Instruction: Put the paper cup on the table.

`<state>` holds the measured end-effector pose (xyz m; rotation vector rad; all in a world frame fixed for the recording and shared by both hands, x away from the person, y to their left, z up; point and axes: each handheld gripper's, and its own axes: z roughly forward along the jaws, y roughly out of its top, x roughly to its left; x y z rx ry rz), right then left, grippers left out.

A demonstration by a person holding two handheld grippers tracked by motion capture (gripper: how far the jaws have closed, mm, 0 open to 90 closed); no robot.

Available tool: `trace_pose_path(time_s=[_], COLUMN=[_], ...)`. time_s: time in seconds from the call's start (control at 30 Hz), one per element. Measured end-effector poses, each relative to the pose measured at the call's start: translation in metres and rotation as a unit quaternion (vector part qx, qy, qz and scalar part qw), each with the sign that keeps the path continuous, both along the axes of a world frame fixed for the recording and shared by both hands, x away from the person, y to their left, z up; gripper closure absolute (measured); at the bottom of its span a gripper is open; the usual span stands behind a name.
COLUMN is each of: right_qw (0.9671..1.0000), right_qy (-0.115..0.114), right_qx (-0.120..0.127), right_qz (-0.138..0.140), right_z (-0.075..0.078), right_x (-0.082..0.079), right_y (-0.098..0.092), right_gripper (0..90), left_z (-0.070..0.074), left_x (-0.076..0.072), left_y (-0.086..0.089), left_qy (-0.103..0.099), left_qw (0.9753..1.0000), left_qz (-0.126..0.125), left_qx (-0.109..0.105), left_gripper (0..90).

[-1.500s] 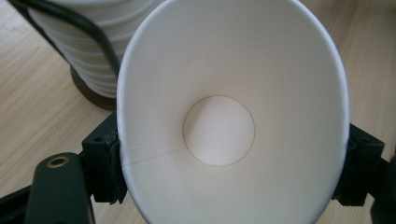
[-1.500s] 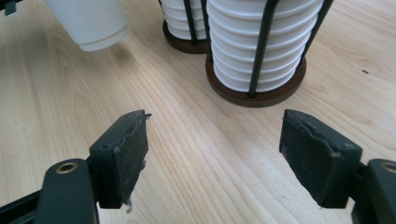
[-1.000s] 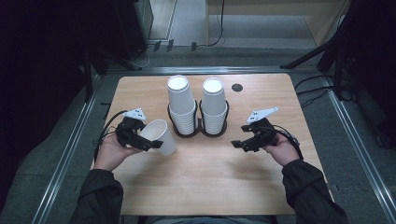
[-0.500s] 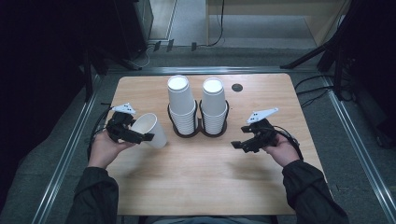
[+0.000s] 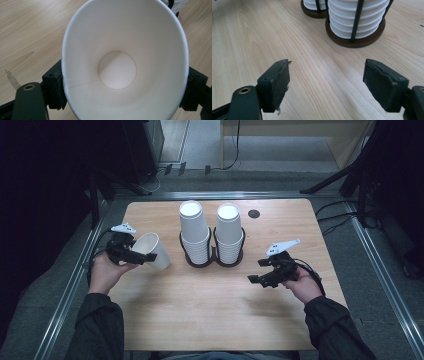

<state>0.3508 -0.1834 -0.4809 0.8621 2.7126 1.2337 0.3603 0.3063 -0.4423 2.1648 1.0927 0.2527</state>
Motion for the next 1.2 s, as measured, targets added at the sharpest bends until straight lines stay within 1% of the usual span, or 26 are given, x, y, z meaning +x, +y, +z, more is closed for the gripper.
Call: trace_pose_path(time_s=[0.03, 0.13, 0.2, 0.27, 0.37, 0.4, 0.43, 0.5, 0.57, 0.6, 0.63, 0.7, 0.83, 1.07, 1.2], right_qw=[1.0, 1.0, 1.0, 0.9999, 0.9999, 0.9999, 0.9998, 0.9997, 0.9997, 0.9997, 0.9997, 0.9997, 0.9996, 0.9997, 0.9997], right_qy=[-0.003, -0.001, -0.001, -0.001, -0.003, -0.003, -0.001, -0.001, 0.001, -0.002, -0.002, -0.001, -0.001, -0.002, -0.004], right_qx=[-0.001, -0.005, -0.008, -0.011, -0.011, -0.011, -0.013, -0.021, -0.024, -0.024, -0.023, -0.023, -0.026, -0.022, -0.021], right_qz=[0.0, -0.001, -0.003, -0.006, -0.01, -0.011, -0.012, -0.011, -0.007, -0.007, -0.006, -0.006, -0.008, -0.012, -0.008], right_z=[0.0, -0.001, -0.002, -0.003, -0.003, -0.003, -0.003, -0.005, -0.005, -0.005, -0.005, -0.005, -0.006, -0.004, -0.004], right_x=[-0.001, -0.004, -0.005, -0.007, -0.01, -0.011, -0.011, -0.014, -0.016, -0.017, -0.017, -0.019, -0.02, -0.02, -0.019], right_y=[-0.001, -0.003, -0.005, -0.007, -0.01, -0.011, -0.011, -0.011, -0.01, -0.01, -0.01, -0.011, -0.012, -0.014, -0.013], right_gripper=[21.7, 21.7, 21.7, 21.7, 21.6, 21.7, 21.6, 21.6, 21.7, 21.6, 21.6, 21.6, 21.7, 21.7, 21.7], left_z=[0.0, 0.001, 0.003, 0.003, 0.001, 0.001, 0.0, -0.002, -0.004, -0.005, -0.006, -0.009, -0.01, -0.017, -0.021], left_x=[0.002, 0.007, 0.011, 0.016, 0.023, 0.024, 0.027, 0.031, 0.035, 0.037, 0.039, 0.042, 0.043, 0.045, 0.044], left_y=[0.001, 0.003, 0.004, 0.006, 0.01, 0.011, 0.013, 0.015, 0.018, 0.019, 0.02, 0.022, 0.024, 0.026, 0.027], left_qy=[0.002, 0.009, 0.004, 0.006, 0.011, 0.011, 0.012, 0.012, 0.012, 0.015, 0.018, 0.016, 0.001, 0.015, 0.018], left_qw=[1.0, 0.9999, 0.9997, 0.9993, 0.9992, 0.9991, 0.9985, 0.9976, 0.9979, 0.9977, 0.9973, 0.9966, 0.996, 0.9955, 0.9954], left_qz=[0.002, 0.007, 0.012, 0.015, 0.021, 0.022, 0.029, 0.038, 0.04, 0.044, 0.047, 0.054, 0.062, 0.067, 0.061], left_qx=[0.003, 0.009, 0.023, 0.032, 0.031, 0.035, 0.044, 0.056, 0.05, 0.049, 0.053, 0.061, 0.065, 0.065, 0.072], left_gripper=[17.2, 16.9, 16.9, 16.9, 16.9, 16.8, 16.8, 16.2, 15.9, 15.6, 15.5, 15.4, 14.8, 13.3, 13.2])
